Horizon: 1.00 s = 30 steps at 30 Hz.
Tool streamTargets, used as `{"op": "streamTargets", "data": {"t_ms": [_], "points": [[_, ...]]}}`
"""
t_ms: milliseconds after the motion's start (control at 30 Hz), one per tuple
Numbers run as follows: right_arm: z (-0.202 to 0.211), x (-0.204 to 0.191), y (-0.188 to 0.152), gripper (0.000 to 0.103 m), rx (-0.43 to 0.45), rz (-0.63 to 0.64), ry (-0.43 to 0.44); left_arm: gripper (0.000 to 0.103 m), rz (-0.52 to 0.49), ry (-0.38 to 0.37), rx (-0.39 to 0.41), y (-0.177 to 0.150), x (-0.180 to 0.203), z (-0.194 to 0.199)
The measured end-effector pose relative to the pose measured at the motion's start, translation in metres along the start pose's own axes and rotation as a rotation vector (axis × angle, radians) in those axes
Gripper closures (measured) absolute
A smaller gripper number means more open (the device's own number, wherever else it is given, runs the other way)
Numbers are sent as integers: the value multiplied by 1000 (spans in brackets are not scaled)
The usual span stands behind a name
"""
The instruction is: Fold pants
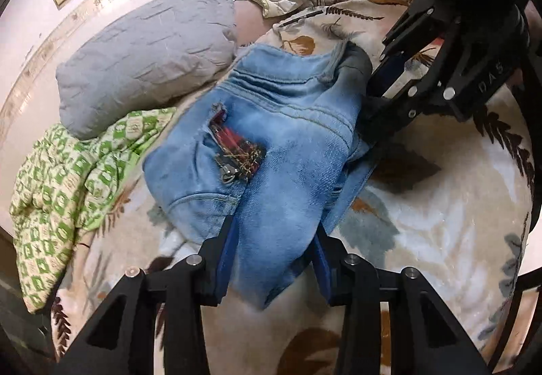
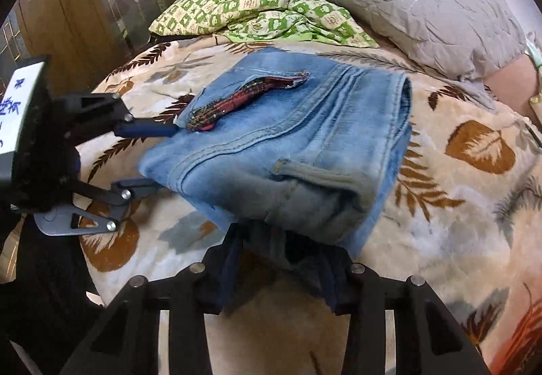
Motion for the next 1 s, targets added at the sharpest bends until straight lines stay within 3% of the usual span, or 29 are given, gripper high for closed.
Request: {"op": "streamTargets", "data": {"t_ms": [100, 200, 300, 400, 567, 667, 800, 1000], "points": [[-7, -7, 2, 79, -9, 28, 19, 63, -34, 25, -16, -2, 7, -5], [-5, -15, 2, 86, 8, 57, -4, 64, -31, 11, -31, -3, 5, -10], [7, -6, 0, 90, 48, 20, 28, 64, -27, -9, -35, -3, 3, -11], [4, 11, -6, 96, 29, -18, -30, 65, -26, -23, -41, -2, 4, -14], [-2, 15, -7, 96, 23, -44, -35, 65, -13, -25, -47, -1, 2, -17], [13, 12, -7, 96, 77, -46, 20, 65, -5, -34, -45, -1, 0, -18], [1, 18, -8, 96, 30, -78, -36, 64, -9, -26, -50, 1, 0, -20], [0, 11, -7, 96, 33, -73, -98, 65, -2, -38, -49, -1, -1, -22]]}}
Point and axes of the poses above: each gripper's, at about its wrist camera, not at the fingertips, and z roughly against the way its jaws point, x to its right, y to its top, the point moved 3 cm from there along -z, roughly the way its jaws point, and after that the axes turned 8 degrees about -x, right-handed, at the moved point
